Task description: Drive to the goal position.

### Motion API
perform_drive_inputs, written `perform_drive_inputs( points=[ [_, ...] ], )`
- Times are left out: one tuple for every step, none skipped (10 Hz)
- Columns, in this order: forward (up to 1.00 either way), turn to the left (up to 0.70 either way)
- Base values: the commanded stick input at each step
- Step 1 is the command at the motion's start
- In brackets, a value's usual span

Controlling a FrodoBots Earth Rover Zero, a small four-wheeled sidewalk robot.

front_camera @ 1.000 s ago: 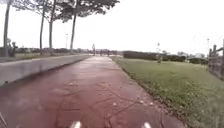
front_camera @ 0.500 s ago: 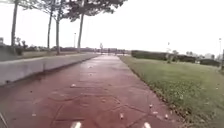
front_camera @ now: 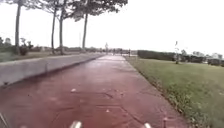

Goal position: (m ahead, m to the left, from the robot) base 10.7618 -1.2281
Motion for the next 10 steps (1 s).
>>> perform_drive_inputs(
  points=[
    [0.50, 0.00],
    [0.50, 0.00],
    [0.50, 0.00],
    [0.50, 0.00],
    [0.50, 0.00],
    [0.50, 0.00],
    [0.50, 0.00],
    [0.50, 0.00],
    [0.50, 0.00],
    [0.50, 0.00]
  ],
)
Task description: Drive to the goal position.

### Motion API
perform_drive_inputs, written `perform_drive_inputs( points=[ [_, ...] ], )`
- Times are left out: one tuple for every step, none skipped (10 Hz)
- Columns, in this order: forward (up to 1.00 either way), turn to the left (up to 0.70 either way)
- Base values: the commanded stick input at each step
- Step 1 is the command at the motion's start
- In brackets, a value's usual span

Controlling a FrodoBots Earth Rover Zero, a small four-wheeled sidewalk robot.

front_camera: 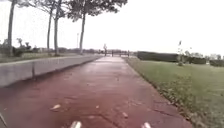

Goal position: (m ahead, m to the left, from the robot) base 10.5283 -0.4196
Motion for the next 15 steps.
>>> perform_drive_inputs(
  points=[
    [0.50, 0.00],
    [0.50, 0.00],
    [0.50, 0.00],
    [0.50, 0.00],
    [0.50, 0.34],
    [0.50, 0.46],
    [0.50, 0.50],
    [0.50, 0.50],
    [0.50, 0.00],
    [0.50, 0.00],
    [0.50, 0.00],
    [0.50, 0.00],
    [0.50, 0.00],
    [0.50, 0.00],
    [0.50, 0.00]
  ],
)
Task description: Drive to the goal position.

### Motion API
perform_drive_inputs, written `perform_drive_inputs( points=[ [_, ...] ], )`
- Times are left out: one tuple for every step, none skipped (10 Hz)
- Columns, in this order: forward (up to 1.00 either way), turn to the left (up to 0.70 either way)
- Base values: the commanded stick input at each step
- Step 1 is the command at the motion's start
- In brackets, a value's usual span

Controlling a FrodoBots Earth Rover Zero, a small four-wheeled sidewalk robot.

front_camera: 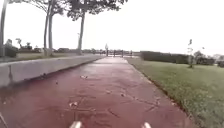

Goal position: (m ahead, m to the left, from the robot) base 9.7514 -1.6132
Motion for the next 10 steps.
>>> perform_drive_inputs(
  points=[
    [0.50, 0.00],
    [0.50, 0.00],
    [0.50, 0.00],
    [0.50, 0.00],
    [0.50, 0.00],
    [0.50, 0.00],
    [0.50, 0.00],
    [0.50, 0.00],
    [0.50, 0.00],
    [0.50, 0.50]
  ],
)
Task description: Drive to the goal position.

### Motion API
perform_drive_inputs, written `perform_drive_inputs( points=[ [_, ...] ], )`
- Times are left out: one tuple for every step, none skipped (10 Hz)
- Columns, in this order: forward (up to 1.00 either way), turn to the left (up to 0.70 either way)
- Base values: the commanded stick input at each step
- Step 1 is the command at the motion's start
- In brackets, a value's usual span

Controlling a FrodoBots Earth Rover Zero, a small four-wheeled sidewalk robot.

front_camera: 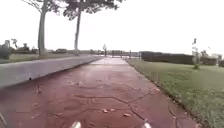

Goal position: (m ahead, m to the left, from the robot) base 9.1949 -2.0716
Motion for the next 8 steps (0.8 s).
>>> perform_drive_inputs(
  points=[
    [0.50, 0.50],
    [0.50, 0.50],
    [0.50, 0.50],
    [0.50, 0.16],
    [0.50, 0.00],
    [0.50, 0.00],
    [0.50, 0.00],
    [0.50, 0.00]
  ],
)
